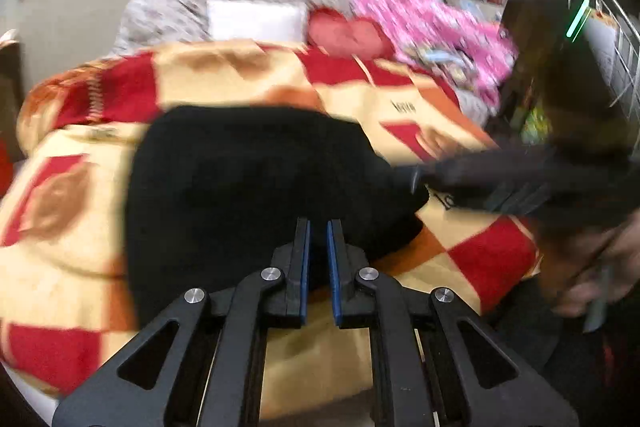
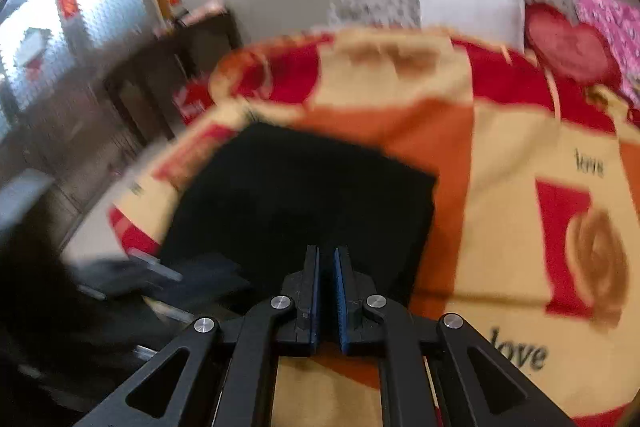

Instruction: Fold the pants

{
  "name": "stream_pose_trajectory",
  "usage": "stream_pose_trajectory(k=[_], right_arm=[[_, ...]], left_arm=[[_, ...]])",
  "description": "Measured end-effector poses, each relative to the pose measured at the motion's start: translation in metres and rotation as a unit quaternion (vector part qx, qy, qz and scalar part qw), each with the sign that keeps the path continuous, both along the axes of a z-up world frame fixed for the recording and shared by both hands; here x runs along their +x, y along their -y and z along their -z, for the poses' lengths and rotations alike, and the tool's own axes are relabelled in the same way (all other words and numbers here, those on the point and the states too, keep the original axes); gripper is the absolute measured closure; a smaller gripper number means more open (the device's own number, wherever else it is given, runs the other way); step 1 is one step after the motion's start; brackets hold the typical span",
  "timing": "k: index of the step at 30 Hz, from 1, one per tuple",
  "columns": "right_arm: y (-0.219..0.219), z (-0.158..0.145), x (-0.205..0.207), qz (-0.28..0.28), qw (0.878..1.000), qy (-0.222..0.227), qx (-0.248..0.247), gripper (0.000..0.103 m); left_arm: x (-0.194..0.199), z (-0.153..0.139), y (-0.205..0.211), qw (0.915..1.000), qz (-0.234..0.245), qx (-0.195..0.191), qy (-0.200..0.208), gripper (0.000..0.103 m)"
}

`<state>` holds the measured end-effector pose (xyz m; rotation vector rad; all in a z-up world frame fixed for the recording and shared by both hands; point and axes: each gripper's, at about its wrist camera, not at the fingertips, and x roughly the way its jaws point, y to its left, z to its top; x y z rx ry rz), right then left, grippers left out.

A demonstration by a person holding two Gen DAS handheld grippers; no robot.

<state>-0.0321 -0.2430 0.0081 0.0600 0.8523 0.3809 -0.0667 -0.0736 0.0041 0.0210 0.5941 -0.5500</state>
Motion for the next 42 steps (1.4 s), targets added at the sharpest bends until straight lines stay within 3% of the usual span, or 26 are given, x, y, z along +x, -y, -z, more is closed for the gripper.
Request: stream_pose_trajectory(k=[3,8,9,13,15,17,19,22,23,25,27,30,32,35,36,39,42], right_arm=[[0.002,0.009,-0.006,-0.003,0.999,0.033,0.007,0.098],[0.0,0.016,-0.007,0.014,0.998,0.046,0.033,0.098],[0.003,0.016,-0.008,0.017,0.998,0.046,0.041,0.098],[0.0,0.02,-0.007,0.02,0.996,0.056,0.059,0.098],[-0.001,0.021,-0.007,0.022,0.996,0.06,0.061,0.098],[-0.003,0.021,-0.007,0.023,0.996,0.062,0.058,0.098],[-0.004,0.021,-0.008,0.024,0.996,0.063,0.055,0.098],[-0.004,0.021,-0.008,0.026,0.996,0.065,0.056,0.098],[-0.004,0.021,-0.008,0.028,0.996,0.065,0.056,0.098],[-0.005,0.021,-0.01,0.029,0.996,0.068,0.056,0.098],[-0.004,0.022,-0.011,0.029,0.996,0.07,0.056,0.098],[-0.003,0.023,-0.011,0.029,0.995,0.07,0.06,0.098],[-0.002,0.023,-0.01,0.029,0.995,0.071,0.062,0.098],[-0.001,0.023,-0.01,0.031,0.995,0.069,0.065,0.098],[-0.001,0.022,-0.01,0.033,0.995,0.066,0.068,0.098],[-0.004,0.01,-0.007,0.034,0.997,0.048,0.048,0.098],[-0.013,-0.024,-0.008,0.061,0.994,0.093,0.01,0.096]], left_arm=[[-0.011,-0.01,-0.039,0.9978,-0.062,-0.022,0.013,0.096],[0.02,0.022,-0.049,0.9944,-0.073,-0.019,-0.074,0.096],[0.021,0.025,-0.051,0.9951,-0.071,-0.03,-0.063,0.096],[0.027,0.02,-0.056,0.9923,-0.071,-0.047,-0.089,0.097],[0.028,-0.001,-0.059,0.9934,-0.081,-0.052,-0.063,0.097],[0.042,-0.028,-0.055,0.9948,-0.096,-0.034,-0.01,0.097],[0.07,-0.031,-0.05,0.9946,-0.09,-0.033,-0.039,0.097],[0.109,0.006,-0.046,0.9857,-0.101,-0.019,-0.134,0.097],[0.111,0.016,-0.049,0.9861,-0.099,-0.037,-0.129,0.097],[0.107,0.014,-0.048,0.9877,-0.099,-0.027,-0.118,0.098],[0.106,0.0,-0.047,0.9873,-0.106,-0.022,-0.116,0.098],[0.111,-0.031,-0.047,0.99,-0.121,-0.02,-0.068,0.098],[0.129,-0.029,-0.045,0.9878,-0.126,-0.012,-0.091,0.098],[0.162,0.017,-0.035,0.9779,-0.123,0.037,-0.165,0.098],[0.163,0.02,-0.035,0.9815,-0.117,0.034,-0.148,0.098],[0.165,0.018,-0.036,0.9792,-0.12,0.039,-0.159,0.099],[0.158,0.013,-0.028,0.9809,-0.121,0.067,-0.137,0.099]])
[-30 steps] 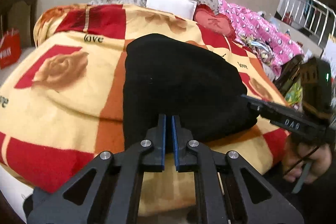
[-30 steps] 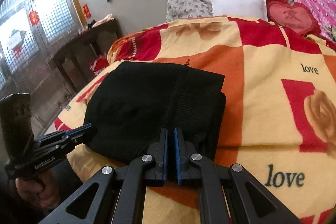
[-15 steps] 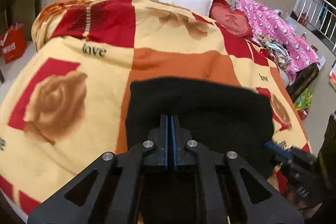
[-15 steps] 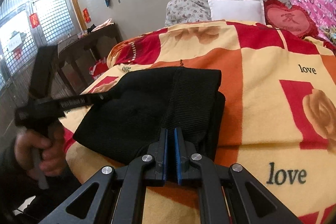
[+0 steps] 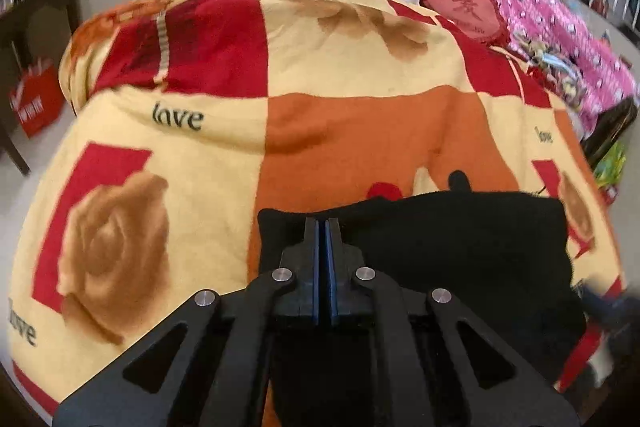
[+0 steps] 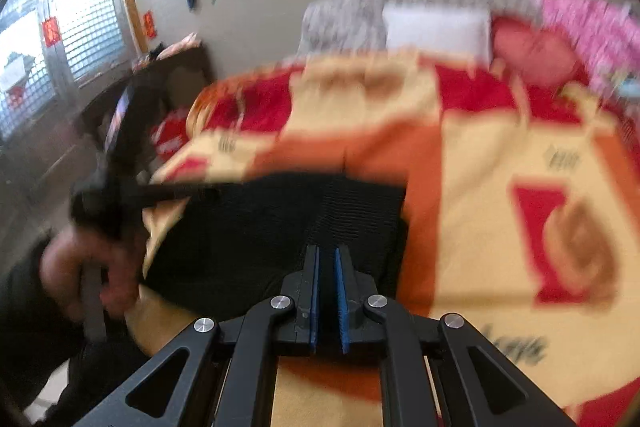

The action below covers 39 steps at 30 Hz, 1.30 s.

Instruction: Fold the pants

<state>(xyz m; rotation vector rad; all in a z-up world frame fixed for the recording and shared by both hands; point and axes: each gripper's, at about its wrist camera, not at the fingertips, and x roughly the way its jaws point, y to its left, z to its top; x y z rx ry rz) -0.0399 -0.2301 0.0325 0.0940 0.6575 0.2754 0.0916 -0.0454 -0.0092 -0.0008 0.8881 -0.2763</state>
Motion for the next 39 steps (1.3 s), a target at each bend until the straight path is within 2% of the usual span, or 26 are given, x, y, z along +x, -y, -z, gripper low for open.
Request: stream_pose_trajectory(k=[2,4,5,8,9,10,12,14,17,19,21,22,24,26,28,30,39], right_arm=[[-0.009,-0.024,0.006,-0.002,1.0,0.03,-0.008,0.096],[-0.013,-0.027,0.029,0.002,1.0,0.014,-0.016,0.095],[-0.012,-0.02,0.044,0.0,1.0,-0.008,-0.019,0.095],[0.003,0.024,0.087,0.063,0.992,-0.092,-0.064,0.095],[0.009,0.037,0.091,0.064,0.992,-0.101,-0.048,0.094],[0.012,0.038,0.089,0.064,0.994,-0.084,-0.038,0.094],[0.01,0.036,0.086,0.062,0.994,-0.083,-0.046,0.094],[0.012,0.03,0.083,0.062,0.993,-0.087,-0.047,0.094],[0.013,0.004,0.066,0.076,0.995,-0.051,-0.032,0.094],[-0.002,-0.015,0.048,0.05,0.998,-0.016,-0.034,0.094],[-0.027,-0.023,0.035,0.006,0.998,-0.006,-0.067,0.094],[-0.035,-0.022,0.032,-0.006,0.997,-0.005,-0.08,0.094],[-0.049,-0.012,0.029,-0.028,0.995,-0.018,-0.097,0.094],[-0.051,0.005,0.033,-0.028,0.994,-0.037,-0.1,0.094],[-0.046,0.028,0.038,-0.024,0.993,-0.061,-0.093,0.093],[-0.042,0.033,0.034,-0.028,0.996,-0.034,-0.083,0.093],[-0.035,0.039,0.029,-0.025,0.999,-0.006,-0.043,0.093]], left_arm=[[-0.001,0.0,0.001,0.9999,-0.008,0.002,0.007,0.099],[-0.002,0.0,0.001,0.9998,-0.016,-0.002,0.009,0.099],[-0.002,0.0,0.001,0.9998,-0.018,-0.002,0.011,0.099],[-0.002,0.002,0.004,0.9995,-0.022,0.009,0.022,0.099],[-0.003,0.003,0.006,0.9993,-0.022,0.016,0.027,0.099],[-0.005,0.004,0.01,0.9988,-0.023,0.027,0.035,0.1],[-0.004,0.006,0.012,0.9983,-0.023,0.035,0.041,0.1],[-0.002,0.006,0.009,0.9987,-0.023,0.026,0.038,0.1],[-0.004,0.0,0.007,0.9989,-0.018,0.027,0.035,0.1],[-0.011,-0.014,-0.003,0.9989,-0.031,0.005,0.035,0.1],[-0.028,-0.035,-0.011,0.9973,-0.034,-0.021,0.061,0.1],[-0.042,-0.048,-0.014,0.9956,-0.029,-0.034,0.083,0.1],[-0.058,-0.055,-0.012,0.9947,-0.013,-0.039,0.094,0.1],[-0.061,-0.043,-0.004,0.9971,0.011,-0.039,0.064,0.1],[-0.051,-0.014,0.009,0.9994,0.029,-0.011,0.012,0.099],[-0.054,-0.008,0.015,0.9987,0.031,0.009,0.04,0.099],[-0.056,-0.009,0.022,0.9989,0.009,0.021,0.04,0.1]])
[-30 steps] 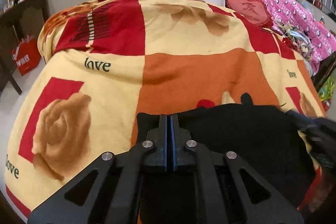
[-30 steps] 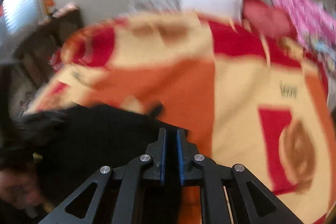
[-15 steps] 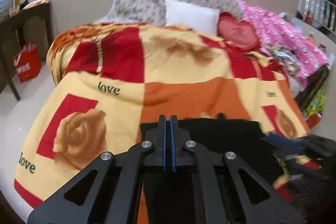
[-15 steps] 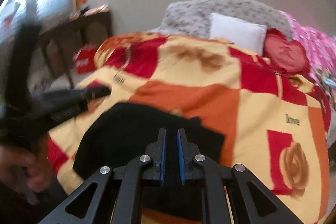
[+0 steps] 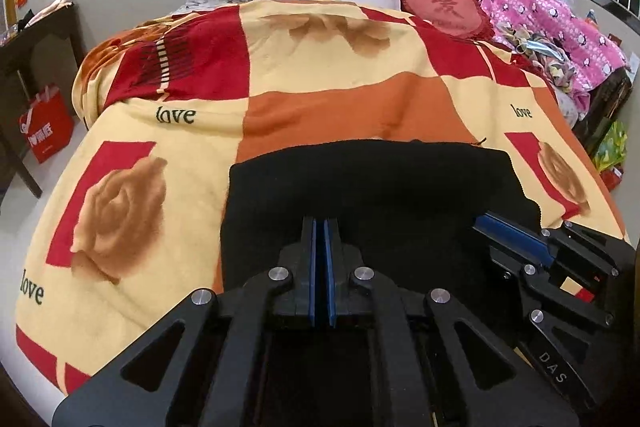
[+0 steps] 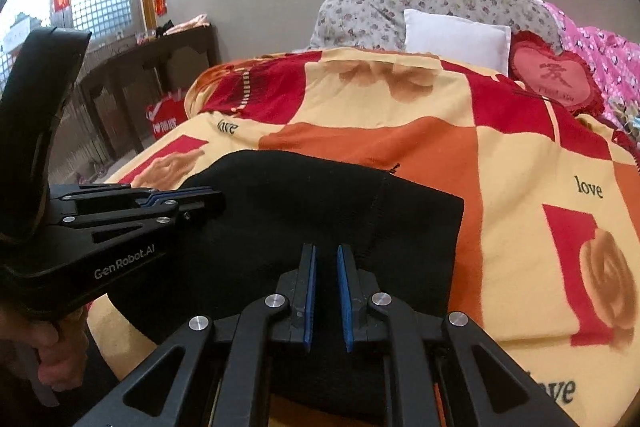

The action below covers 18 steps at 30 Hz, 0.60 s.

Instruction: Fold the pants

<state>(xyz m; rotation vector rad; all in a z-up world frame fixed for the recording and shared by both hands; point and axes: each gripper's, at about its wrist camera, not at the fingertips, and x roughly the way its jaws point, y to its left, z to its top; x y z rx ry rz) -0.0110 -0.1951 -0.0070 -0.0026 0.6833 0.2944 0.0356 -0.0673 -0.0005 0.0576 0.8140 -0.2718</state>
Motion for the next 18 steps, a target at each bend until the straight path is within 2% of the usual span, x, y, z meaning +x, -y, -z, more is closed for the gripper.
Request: stream_pose_trajectory(k=[8,12,15,17,18], right_arm=[[0.002,0.001,0.0,0.0,1.0,0.004,0.007,0.093],[0.008,-0.004,0.001,-0.008,1.0,-0.009,0.025,0.093],[0.032,-0.021,-0.009,0.0,0.996,-0.015,0.086,0.087],[0.054,-0.03,-0.02,0.022,0.992,-0.001,0.124,0.072],[0.068,-0.031,-0.024,0.039,0.988,0.001,0.147,0.058]], left_arm=[[-0.002,0.001,-0.002,1.0,-0.001,-0.003,0.0,0.1],[-0.003,-0.001,-0.003,0.9999,0.009,0.001,0.003,0.1],[-0.006,-0.014,-0.028,0.9987,0.012,-0.049,-0.002,0.099],[-0.01,-0.023,-0.046,0.9977,-0.002,-0.065,0.016,0.09],[-0.012,-0.028,-0.058,0.9967,-0.012,-0.076,0.027,0.069]])
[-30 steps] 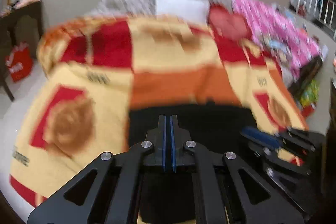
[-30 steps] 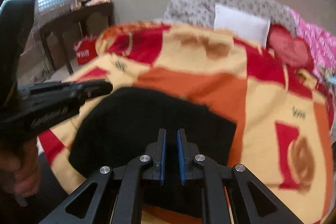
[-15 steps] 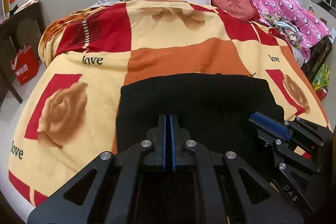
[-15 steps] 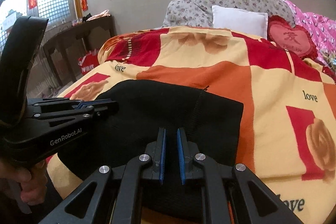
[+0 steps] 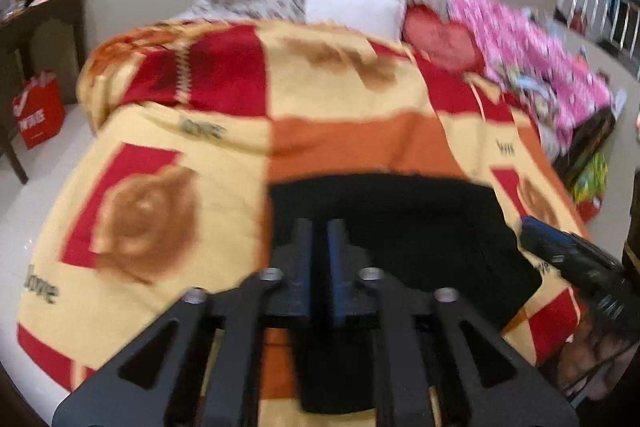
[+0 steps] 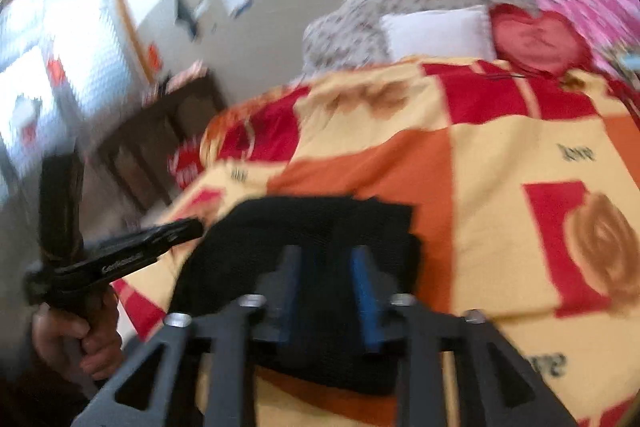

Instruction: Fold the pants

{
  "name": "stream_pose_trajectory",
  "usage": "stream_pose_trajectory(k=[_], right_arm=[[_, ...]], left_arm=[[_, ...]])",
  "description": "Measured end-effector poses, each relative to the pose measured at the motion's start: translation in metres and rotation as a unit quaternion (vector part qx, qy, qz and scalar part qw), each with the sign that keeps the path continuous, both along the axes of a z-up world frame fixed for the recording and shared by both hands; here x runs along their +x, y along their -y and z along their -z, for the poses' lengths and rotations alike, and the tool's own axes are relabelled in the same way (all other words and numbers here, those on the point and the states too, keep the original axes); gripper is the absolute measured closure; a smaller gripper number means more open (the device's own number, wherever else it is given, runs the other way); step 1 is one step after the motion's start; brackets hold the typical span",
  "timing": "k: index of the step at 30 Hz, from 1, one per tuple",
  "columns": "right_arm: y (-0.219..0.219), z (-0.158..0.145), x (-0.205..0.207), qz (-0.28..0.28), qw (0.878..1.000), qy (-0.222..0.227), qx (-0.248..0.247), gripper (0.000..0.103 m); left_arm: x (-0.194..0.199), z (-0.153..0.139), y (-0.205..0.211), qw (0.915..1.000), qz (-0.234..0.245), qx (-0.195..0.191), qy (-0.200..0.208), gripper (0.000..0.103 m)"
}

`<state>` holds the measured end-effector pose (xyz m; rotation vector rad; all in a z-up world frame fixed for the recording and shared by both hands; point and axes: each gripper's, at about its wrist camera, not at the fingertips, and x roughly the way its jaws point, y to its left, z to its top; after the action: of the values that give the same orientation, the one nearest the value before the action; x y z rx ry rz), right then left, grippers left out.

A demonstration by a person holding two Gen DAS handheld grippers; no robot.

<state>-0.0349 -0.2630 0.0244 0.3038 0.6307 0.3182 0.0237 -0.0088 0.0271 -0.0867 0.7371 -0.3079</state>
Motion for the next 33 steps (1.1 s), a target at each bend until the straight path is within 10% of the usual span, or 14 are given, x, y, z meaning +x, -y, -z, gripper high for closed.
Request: stream_pose_trajectory(k=[2,13,19,33], right_arm=[[0.021,0.006,-0.002,0.024,0.999,-0.008,0.047,0.052],[0.036,0.06,0.038,-0.03,0.973,-0.144,0.179,0.051],[0.033,0.058,0.041,-0.053,0.976,-0.128,0.168,0.064],[0.056,0.047,0.09,0.007,0.974,-0.119,0.19,0.068]], left_arm=[[0.002,0.001,-0.015,0.9995,-0.005,-0.032,-0.001,0.04],[0.032,0.05,-0.009,0.9813,0.04,-0.144,-0.122,0.038],[0.032,0.036,0.007,0.9888,0.044,-0.104,-0.098,0.063],[0.09,0.029,0.036,0.9942,0.053,-0.044,-0.082,0.055]])
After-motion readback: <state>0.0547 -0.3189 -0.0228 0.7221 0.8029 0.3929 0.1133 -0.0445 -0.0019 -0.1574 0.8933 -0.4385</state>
